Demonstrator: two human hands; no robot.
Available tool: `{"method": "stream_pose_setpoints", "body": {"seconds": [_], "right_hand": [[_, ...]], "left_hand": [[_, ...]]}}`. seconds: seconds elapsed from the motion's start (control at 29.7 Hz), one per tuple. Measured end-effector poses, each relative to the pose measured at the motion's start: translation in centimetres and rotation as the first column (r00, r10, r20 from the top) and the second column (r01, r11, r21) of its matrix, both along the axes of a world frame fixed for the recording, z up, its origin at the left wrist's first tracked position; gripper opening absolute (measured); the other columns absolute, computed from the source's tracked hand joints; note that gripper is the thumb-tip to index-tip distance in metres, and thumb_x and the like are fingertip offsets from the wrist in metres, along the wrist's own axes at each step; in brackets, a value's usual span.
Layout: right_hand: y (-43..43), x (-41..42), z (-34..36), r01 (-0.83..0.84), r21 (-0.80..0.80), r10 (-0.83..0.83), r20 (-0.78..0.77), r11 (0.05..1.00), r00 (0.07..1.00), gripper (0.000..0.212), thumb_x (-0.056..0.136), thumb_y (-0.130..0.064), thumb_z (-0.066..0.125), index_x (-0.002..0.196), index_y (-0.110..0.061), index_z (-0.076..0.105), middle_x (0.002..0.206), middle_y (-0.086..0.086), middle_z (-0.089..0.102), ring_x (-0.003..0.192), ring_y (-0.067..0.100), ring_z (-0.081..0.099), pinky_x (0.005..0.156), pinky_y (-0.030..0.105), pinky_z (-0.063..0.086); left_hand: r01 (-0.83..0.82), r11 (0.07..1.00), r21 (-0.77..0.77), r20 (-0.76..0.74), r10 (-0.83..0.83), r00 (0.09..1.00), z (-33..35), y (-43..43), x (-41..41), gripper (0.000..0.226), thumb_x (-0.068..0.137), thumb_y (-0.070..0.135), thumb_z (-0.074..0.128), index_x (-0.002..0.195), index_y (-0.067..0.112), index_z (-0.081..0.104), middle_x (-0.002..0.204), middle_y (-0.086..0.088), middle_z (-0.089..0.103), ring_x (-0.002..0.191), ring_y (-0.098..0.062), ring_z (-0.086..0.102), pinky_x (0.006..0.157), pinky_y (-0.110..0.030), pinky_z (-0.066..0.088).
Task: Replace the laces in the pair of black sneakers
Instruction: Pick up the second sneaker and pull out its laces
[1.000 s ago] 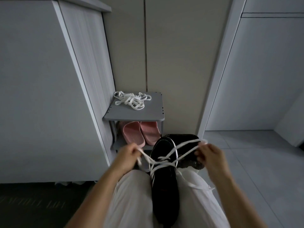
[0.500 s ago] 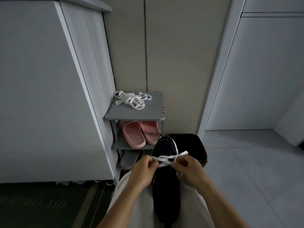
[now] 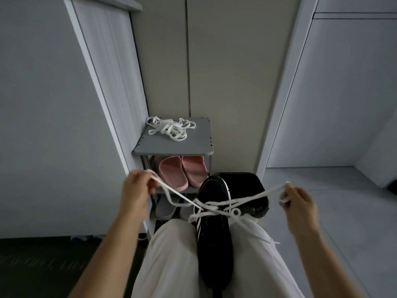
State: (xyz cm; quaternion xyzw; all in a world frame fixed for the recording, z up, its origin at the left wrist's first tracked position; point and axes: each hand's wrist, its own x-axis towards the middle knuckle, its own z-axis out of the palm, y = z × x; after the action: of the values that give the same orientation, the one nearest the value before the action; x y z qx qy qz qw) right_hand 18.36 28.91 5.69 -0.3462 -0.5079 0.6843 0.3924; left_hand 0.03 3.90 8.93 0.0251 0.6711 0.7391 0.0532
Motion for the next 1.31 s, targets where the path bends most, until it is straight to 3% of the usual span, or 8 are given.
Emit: {"method": "stream_pose_setpoints", "body": {"seconds": [0.1, 0.27, 0.4, 0.77, 0.91, 1.04, 1.18, 1.31], "right_hand": [[0.3, -0.2, 0.5, -0.106, 0.120, 0.083, 0.185, 0.987, 0.979, 0.026, 0.091, -0.014, 0.054, 0.067, -0.007, 0.054, 0.049, -0.001, 0.054, 0.054, 0.014, 0.045, 0.055, 0.026, 0.038], [-4.6, -2.2, -1.8, -0.363, 0.574, -0.075, 0.600, 0.734, 0.797, 0.020, 0.082, -0.024, 0.068, 0.087, -0.005, 0.065, 0.092, 0.008, 0.057, 0.084, 0.022, 0.049, 0.076, 0.031, 0.039], [-6.8, -2.8, -1.7, -0.624, 0.279, 0.205, 0.782, 0.730, 0.589, 0.042, 0.092, -0.041, 0.052, 0.062, -0.010, 0.054, 0.060, -0.001, 0.052, 0.058, 0.012, 0.047, 0.056, 0.026, 0.035], [-7.3, -3.5, -2.0, -0.384, 0.201, 0.258, 0.465, 0.901, 0.847, 0.015, 0.092, -0.013, 0.055, 0.080, -0.007, 0.061, 0.068, 0.002, 0.061, 0.061, 0.010, 0.054, 0.056, 0.019, 0.041], [-3.0, -2.0, -0.7, -0.036, -0.029, 0.037, 0.041, 0.999, 0.998, 0.021, 0.095, -0.004, 0.045, 0.076, -0.003, 0.055, 0.056, 0.000, 0.063, 0.047, 0.002, 0.055, 0.040, 0.011, 0.039], [-0.1, -0.7, 0.4, 0.116, -0.084, -0.123, -0.072, 0.990, 0.990, 0.023, 0.098, -0.013, 0.043, 0.077, -0.008, 0.052, 0.070, 0.006, 0.055, 0.058, 0.010, 0.048, 0.046, 0.011, 0.042], [-3.3, -2.0, -1.0, -0.295, 0.033, 0.278, 0.250, 0.955, 0.928, 0.020, 0.092, -0.015, 0.054, 0.073, -0.011, 0.059, 0.070, 0.006, 0.059, 0.053, 0.006, 0.052, 0.052, 0.017, 0.039], [-6.5, -2.3, -1.8, -0.584, 0.168, 0.427, 0.531, 0.794, 0.732, 0.019, 0.086, -0.015, 0.064, 0.076, 0.000, 0.060, 0.060, -0.003, 0.051, 0.053, 0.003, 0.045, 0.046, 0.007, 0.034]], "left_hand": [[0.039, 0.982, -0.186, -0.077, -0.054, 0.996, 1.0, -0.5, -0.1, 0.014, 0.092, 0.004, 0.050, 0.080, 0.011, 0.046, 0.075, -0.010, 0.058, 0.049, -0.007, 0.056, 0.047, -0.020, 0.040], [0.386, 0.714, -0.584, 0.064, -0.434, 0.899, -4.1, 2.3, 4.4, 0.018, 0.089, 0.021, 0.059, 0.075, 0.019, 0.050, 0.076, 0.000, 0.055, 0.073, -0.017, 0.053, 0.068, -0.033, 0.044], [0.382, 0.675, -0.631, 0.050, -0.456, 0.889, -5.6, 4.1, 5.9, 0.021, 0.090, 0.030, 0.058, 0.074, 0.017, 0.053, 0.069, 0.007, 0.054, 0.068, -0.010, 0.051, 0.060, -0.025, 0.038], [0.271, 0.931, -0.243, 0.122, -0.248, 0.961, -5.6, 5.0, 5.3, 0.018, 0.091, 0.009, 0.052, 0.074, 0.015, 0.054, 0.066, -0.002, 0.057, 0.057, -0.013, 0.050, 0.053, -0.024, 0.038], [-0.016, 0.999, 0.042, 0.135, 0.011, 0.991, -1.1, 1.4, 1.1, 0.020, 0.090, 0.001, 0.043, 0.073, 0.007, 0.051, 0.053, -0.005, 0.057, 0.041, -0.008, 0.052, 0.040, -0.017, 0.040], [-0.203, 0.962, 0.182, 0.054, 0.197, 0.979, 1.6, -2.0, -1.3, 0.025, 0.093, 0.003, 0.042, 0.071, 0.012, 0.048, 0.049, 0.002, 0.058, 0.038, -0.002, 0.051, 0.040, -0.014, 0.039], [0.061, 0.976, -0.207, 0.029, -0.056, 0.998, -1.0, 0.3, 1.9, 0.016, 0.094, 0.016, 0.051, 0.078, 0.015, 0.049, 0.069, -0.005, 0.056, 0.055, -0.013, 0.052, 0.050, -0.025, 0.045], [0.404, 0.757, -0.513, 0.058, -0.439, 0.897, -4.9, 3.3, 6.0, 0.009, 0.088, 0.021, 0.062, 0.085, 0.018, 0.054, 0.073, 0.004, 0.057, 0.067, -0.012, 0.055, 0.067, -0.029, 0.047]]}}
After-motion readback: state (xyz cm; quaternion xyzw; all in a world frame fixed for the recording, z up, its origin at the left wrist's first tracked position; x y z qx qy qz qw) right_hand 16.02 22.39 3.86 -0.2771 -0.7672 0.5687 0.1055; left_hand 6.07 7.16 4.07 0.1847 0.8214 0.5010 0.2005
